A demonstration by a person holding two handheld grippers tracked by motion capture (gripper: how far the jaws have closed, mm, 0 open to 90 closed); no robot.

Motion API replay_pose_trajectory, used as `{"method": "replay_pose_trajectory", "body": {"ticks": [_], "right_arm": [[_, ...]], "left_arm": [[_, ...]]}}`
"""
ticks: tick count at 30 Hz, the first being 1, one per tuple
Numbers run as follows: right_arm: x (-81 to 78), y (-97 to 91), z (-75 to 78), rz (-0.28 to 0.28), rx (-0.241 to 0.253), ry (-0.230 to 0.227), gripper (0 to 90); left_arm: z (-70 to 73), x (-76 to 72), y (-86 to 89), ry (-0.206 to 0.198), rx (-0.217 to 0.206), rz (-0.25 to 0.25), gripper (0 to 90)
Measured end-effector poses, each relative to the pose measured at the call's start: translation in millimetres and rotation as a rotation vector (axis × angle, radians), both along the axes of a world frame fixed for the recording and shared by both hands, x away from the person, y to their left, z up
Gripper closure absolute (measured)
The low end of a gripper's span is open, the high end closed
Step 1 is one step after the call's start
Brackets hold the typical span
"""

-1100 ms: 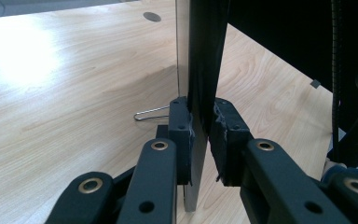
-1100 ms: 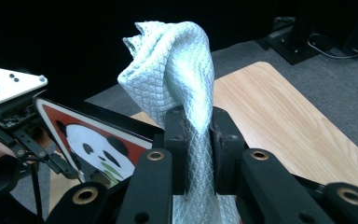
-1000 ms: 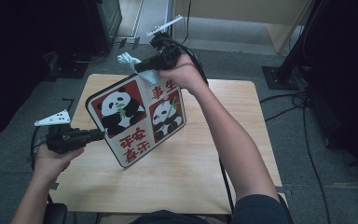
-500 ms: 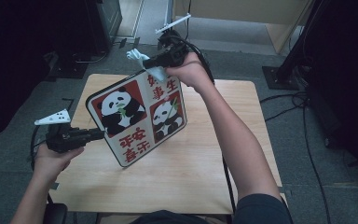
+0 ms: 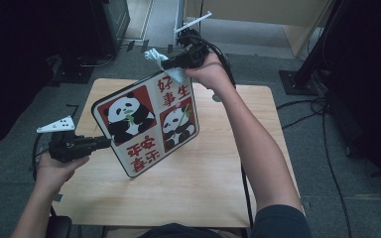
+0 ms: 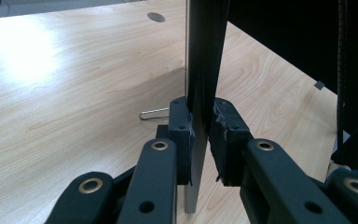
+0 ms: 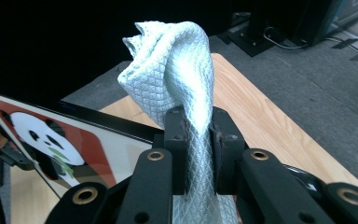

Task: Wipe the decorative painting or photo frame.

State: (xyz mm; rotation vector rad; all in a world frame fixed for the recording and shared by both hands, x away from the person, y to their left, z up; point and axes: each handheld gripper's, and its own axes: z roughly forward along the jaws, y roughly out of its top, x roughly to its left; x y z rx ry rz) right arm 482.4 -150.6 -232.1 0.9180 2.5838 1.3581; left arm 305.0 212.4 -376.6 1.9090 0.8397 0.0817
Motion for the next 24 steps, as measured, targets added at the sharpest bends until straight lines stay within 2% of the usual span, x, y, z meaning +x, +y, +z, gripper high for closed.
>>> {"method": "replay_pose_trajectory", "body": {"ticks": [8, 24], "right_arm": [[4.2, -10.6, 0.8, -0.053, -0.016, -0.012, 79.6], [8.8, -22.0, 1.9, -0.096, -0.043, -0.039, 79.6]], "left_arm": [[0.1, -0.5, -0.4, 0.001, 0.001, 0.002, 79.4], [0.7, -1.4, -1.3, -0.004, 0.010, 0.007, 79.2]]}}
